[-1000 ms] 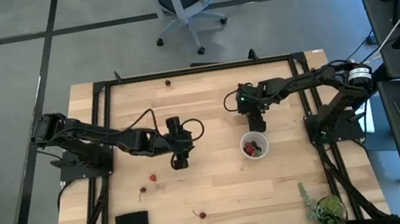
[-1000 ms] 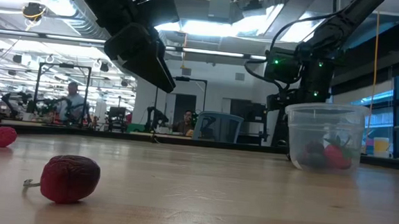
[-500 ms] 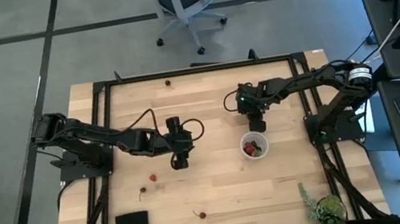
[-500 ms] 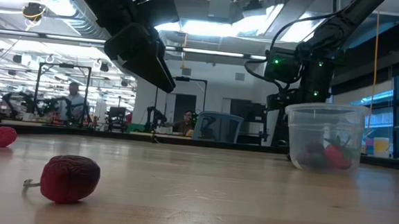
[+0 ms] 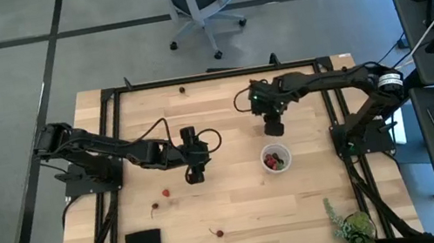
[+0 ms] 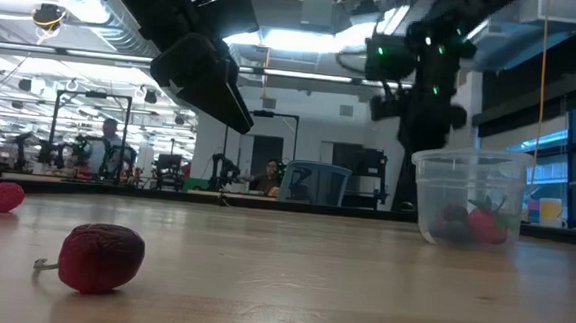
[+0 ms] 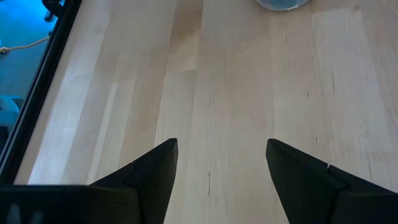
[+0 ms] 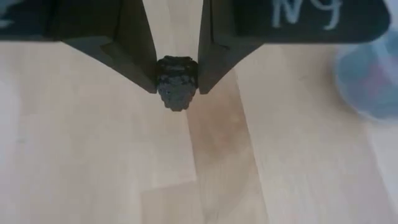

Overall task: Pick and placing Produce into tupperware
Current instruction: Put the blackberry into the transparent bucket

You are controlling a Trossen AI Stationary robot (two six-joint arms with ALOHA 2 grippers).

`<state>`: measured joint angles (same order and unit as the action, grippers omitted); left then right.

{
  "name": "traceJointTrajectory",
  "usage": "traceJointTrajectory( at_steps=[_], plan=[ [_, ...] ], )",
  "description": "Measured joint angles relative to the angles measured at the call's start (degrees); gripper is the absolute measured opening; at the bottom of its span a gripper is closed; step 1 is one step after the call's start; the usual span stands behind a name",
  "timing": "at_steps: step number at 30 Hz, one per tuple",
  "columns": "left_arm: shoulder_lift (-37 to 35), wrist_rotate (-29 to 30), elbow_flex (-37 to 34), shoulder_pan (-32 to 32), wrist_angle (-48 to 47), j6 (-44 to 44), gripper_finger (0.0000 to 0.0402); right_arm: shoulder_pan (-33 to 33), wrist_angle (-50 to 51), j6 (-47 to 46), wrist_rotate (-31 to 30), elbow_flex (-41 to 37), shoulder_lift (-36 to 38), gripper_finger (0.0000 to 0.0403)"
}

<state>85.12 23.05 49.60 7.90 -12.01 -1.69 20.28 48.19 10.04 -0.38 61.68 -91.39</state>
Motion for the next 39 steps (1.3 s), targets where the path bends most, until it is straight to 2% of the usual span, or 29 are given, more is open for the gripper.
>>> traceJointTrajectory(
  at_steps=[7,13,17,24,28,34,39],
  plan=[
    [0.0,0.0,0.0,0.0,0.0,0.0,0.0238,-5.23,14.95,-9.25,0.04,10.85,0.09,0.0103],
    [0.0,0.0,0.0,0.0,-0.2,0.01,0.0238,-14.26,18.1,-18.37,0.1,10.94,0.09,0.01],
    [0.0,-0.01,0.0,0.02,-1.0,0.02,0.0238,-20.8,16.61,-23.47,0.07,9.61,0.09,0.0103],
    [0.0,-0.02,0.0,0.02,-1.47,0.02,0.0238,-28.62,6.37,-28.89,-0.54,5.47,0.09,0.0101],
    [0.0,-0.02,0.0,0.02,-1.49,0.02,0.0238,-29.71,4.98,-30.39,-5.52,1.83,0.09,0.0102],
    [0.0,-0.02,0.0,0.02,-1.47,0.02,0.0238,-28.68,-0.62,-30.99,-5.21,-3.92,0.09,0.0102],
    [0.0,-0.02,0.0,0.02,-1.49,0.02,0.0238,-28.27,-2.23,-30.7,-4.31,-4.95,0.09,0.0103]
  ],
)
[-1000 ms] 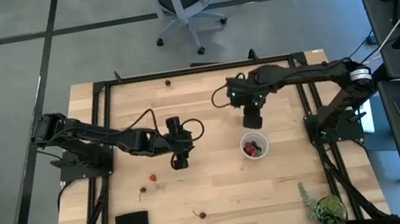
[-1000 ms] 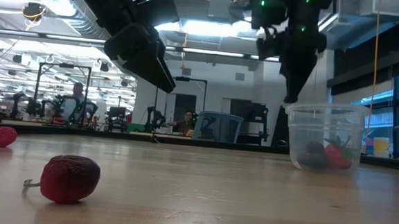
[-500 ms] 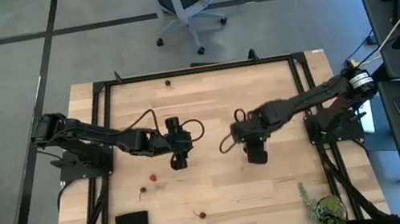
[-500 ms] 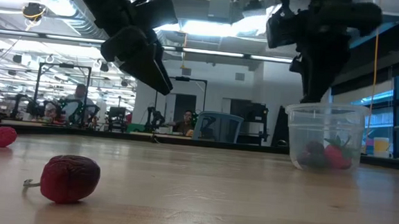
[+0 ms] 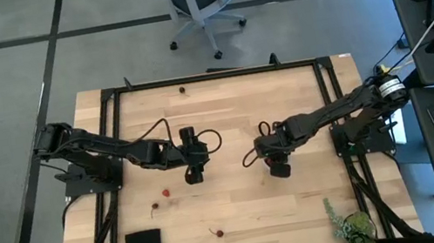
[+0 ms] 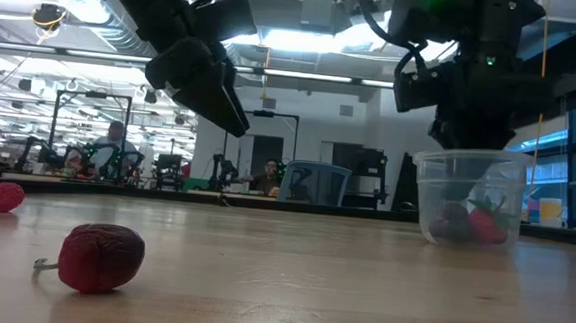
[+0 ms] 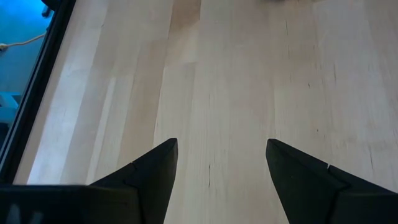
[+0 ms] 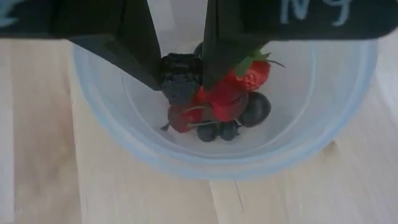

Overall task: Pick and placing Produce into tupperware
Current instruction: Put the blackberry into the transparent bucket, then put the red cherry into the transparent bucket

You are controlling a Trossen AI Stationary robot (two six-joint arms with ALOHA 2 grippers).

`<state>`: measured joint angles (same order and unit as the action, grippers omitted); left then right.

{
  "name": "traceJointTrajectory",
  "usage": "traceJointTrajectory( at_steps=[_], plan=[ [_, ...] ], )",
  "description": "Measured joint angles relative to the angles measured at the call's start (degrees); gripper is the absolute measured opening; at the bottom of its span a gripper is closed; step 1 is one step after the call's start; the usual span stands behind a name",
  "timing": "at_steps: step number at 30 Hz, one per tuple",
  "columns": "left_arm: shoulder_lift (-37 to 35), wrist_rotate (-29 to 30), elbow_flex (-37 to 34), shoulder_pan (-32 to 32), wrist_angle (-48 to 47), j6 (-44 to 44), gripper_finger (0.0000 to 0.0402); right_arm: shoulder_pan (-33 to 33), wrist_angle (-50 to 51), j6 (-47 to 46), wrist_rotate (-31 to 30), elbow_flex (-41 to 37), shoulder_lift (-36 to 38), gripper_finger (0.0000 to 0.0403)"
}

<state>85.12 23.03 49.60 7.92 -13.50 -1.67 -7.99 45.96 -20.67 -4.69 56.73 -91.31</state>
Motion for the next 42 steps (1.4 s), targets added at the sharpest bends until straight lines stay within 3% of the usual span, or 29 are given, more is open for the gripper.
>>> traceJointTrajectory(
  at_steps=[13,22,29,31,36,42],
  plan=[
    [0.0,0.0,0.0,0.0,0.02,0.0,0.0238,-0.04,0.02,0.11,0.35,0.0,0.0,0.0114],
    [0.0,0.0,0.0,0.0,0.02,-0.04,0.0238,-0.04,0.55,0.04,0.46,0.32,-0.03,0.0182],
    [-2.25,-0.48,0.0,2.24,-0.95,-2.75,0.0238,-1.35,3.98,3.35,0.02,8.31,2.1,0.0225],
    [-3.15,-2.9,0.0,2.95,-1.15,-1.51,0.0238,-1.9,2.93,5.49,-0.8,9.86,3.76,0.0229],
    [-3.87,-16.38,0.0,5.27,-0.54,0.04,0.0238,-2.38,-5.96,12.6,-3.35,9.76,8.25,0.0231],
    [-3.76,-22.73,0.0,10.32,-0.07,3.55,0.0238,-2.01,-15.4,18.56,-3.38,8.74,9.05,0.0232]
  ],
)
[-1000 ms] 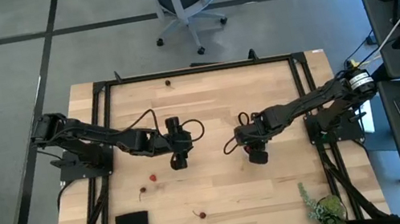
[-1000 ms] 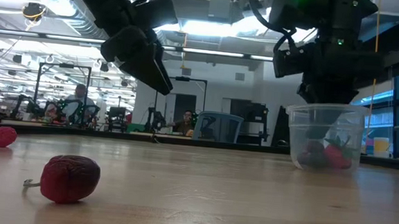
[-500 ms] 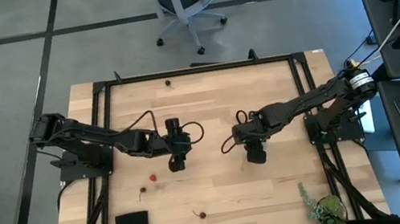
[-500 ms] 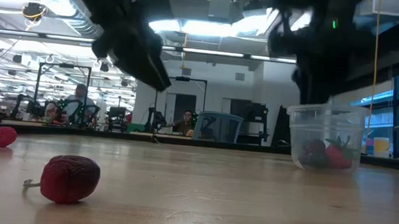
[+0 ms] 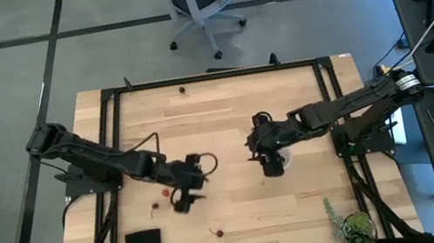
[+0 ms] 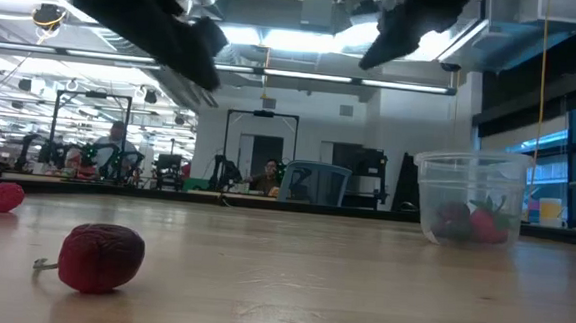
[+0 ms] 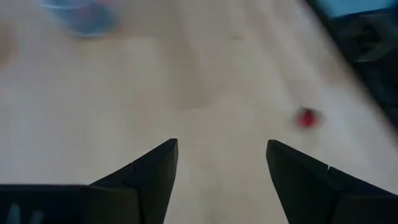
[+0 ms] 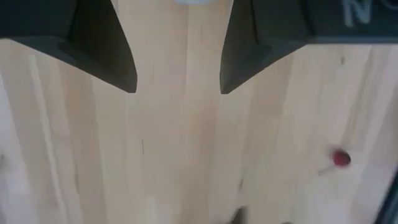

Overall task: Pick and placing Produce into tupperware
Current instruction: Put the red cherry into the transparent bucket

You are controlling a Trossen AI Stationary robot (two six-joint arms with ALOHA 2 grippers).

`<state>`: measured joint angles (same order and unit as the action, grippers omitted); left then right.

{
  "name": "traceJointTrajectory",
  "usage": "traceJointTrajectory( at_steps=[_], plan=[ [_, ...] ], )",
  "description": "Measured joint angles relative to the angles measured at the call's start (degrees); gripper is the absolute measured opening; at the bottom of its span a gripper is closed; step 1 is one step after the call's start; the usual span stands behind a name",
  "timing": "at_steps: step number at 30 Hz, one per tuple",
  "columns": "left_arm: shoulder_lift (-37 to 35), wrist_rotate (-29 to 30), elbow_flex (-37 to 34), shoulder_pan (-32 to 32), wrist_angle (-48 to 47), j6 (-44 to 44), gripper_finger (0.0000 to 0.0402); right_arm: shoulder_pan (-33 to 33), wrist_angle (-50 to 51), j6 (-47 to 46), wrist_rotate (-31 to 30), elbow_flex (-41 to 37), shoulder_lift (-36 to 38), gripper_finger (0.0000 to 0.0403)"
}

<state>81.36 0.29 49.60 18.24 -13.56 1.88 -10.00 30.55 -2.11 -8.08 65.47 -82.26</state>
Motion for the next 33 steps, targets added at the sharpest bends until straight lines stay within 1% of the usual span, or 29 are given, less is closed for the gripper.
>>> traceJointTrajectory(
  at_steps=[3,5,7,10,12,15,17,21,25,30,33],
  plan=[
    [0.0,-3.01,0.0,3.73,-0.05,2.91,0.0238,0.16,-0.05,1.13,-0.02,-0.02,0.0,0.0232],
    [0.0,-1.93,0.0,6.7,0.33,4.23,0.0238,0.2,-0.14,1.09,-0.02,-0.02,0.0,0.0232],
    [0.02,2.63,0.0,9.71,1.52,5.85,0.0238,0.2,-0.12,1.07,-0.02,-0.02,0.0,0.0232],
    [0.69,11.73,0.0,13.79,3.32,7.47,0.0234,0.2,-0.61,0.94,-0.02,-0.02,0.0,0.0232],
    [2.64,15.01,0.01,15.88,5.68,7.35,0.0228,0.2,-1.02,0.85,-0.02,-0.02,0.0,0.0232],
    [6.97,14.94,0.03,17.65,11.46,7.06,0.022,0.2,-1.26,0.54,0.0,-0.02,0.0,0.0232],
    [9.77,14.89,0.0,18.19,13.55,7.17,0.0213,0.2,-1.46,-0.77,0.01,-0.02,0.0,0.0232],
    [13.94,14.64,0.0,18.76,17.66,10.19,0.0202,0.2,-1.64,-2.19,0.02,-0.02,0.0,0.0232],
    [18.42,12.52,0.0,18.72,20.2,13.68,0.0194,0.18,-1.64,-2.4,0.02,-0.02,0.0,0.0232],
    [24.41,11.61,0.0,18.73,23.92,16.14,0.019,0.18,-1.62,-4.91,0.06,-0.02,0.0,0.0232],
    [26.55,10.95,0.0,18.73,25.47,17.35,0.019,0.15,-1.58,-5.16,0.11,-0.02,0.0,0.0232]
  ],
)
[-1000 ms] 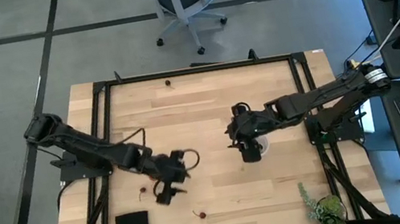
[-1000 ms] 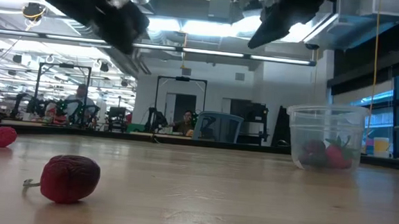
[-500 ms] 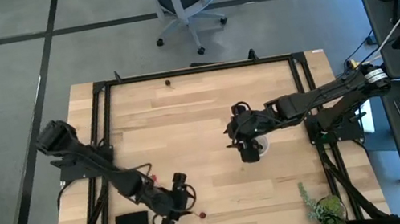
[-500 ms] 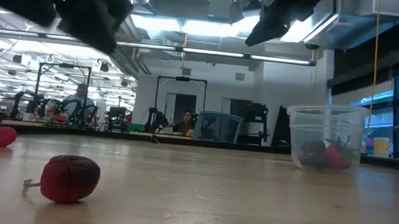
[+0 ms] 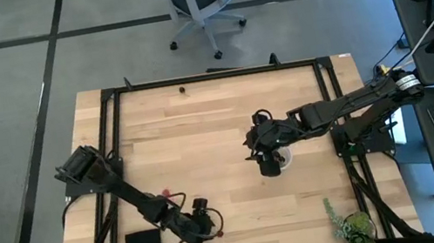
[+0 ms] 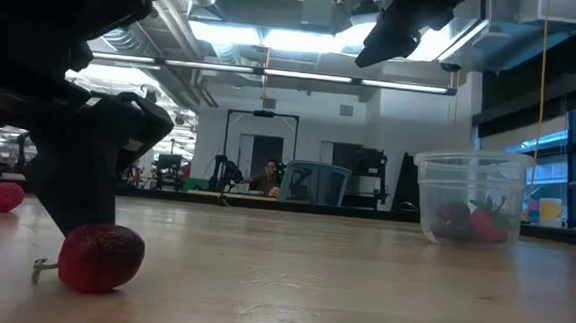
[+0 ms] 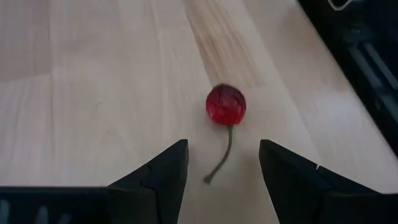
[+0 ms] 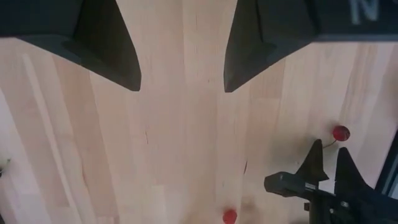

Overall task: Pick and placing Produce into tupperware
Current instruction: Put the red cherry into the transparent bucket

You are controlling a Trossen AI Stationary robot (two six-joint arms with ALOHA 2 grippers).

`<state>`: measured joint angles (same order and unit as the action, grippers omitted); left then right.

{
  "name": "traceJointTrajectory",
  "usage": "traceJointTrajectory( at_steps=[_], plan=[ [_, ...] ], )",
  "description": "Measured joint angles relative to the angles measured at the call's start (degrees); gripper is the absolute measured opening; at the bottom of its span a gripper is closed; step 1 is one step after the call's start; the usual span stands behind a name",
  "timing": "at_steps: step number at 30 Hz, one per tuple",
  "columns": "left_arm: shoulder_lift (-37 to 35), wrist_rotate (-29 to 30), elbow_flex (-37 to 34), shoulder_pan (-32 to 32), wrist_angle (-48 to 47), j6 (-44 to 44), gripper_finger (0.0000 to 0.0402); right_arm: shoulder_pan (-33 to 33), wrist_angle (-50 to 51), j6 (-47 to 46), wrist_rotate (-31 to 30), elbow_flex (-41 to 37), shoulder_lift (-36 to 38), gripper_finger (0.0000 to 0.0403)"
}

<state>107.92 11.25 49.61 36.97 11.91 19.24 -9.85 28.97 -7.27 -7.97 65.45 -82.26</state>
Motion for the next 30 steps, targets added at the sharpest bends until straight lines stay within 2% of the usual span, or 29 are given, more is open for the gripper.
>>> traceJointTrajectory(
  at_steps=[9,15,22,30],
  plan=[
    [2.15,1.86,0.17,-0.12,3.09,0.16,0.0178,-0.13,0.02,0.09,0.0,0.0,0.0,0.0232],
    [2.17,2.12,0.16,-0.26,2.69,0.22,0.0118,-0.13,0.04,0.2,0.0,0.0,0.0,0.0232],
    [2.21,1.68,0.1,-0.88,2.59,0.29,0.0017,-0.13,0.02,0.2,0.0,0.0,0.0,0.0232],
    [2.22,-0.63,0.1,-2.61,2.55,-0.1,0.0003,-0.13,0.0,0.2,-0.02,0.0,0.0,0.0232]
  ],
)
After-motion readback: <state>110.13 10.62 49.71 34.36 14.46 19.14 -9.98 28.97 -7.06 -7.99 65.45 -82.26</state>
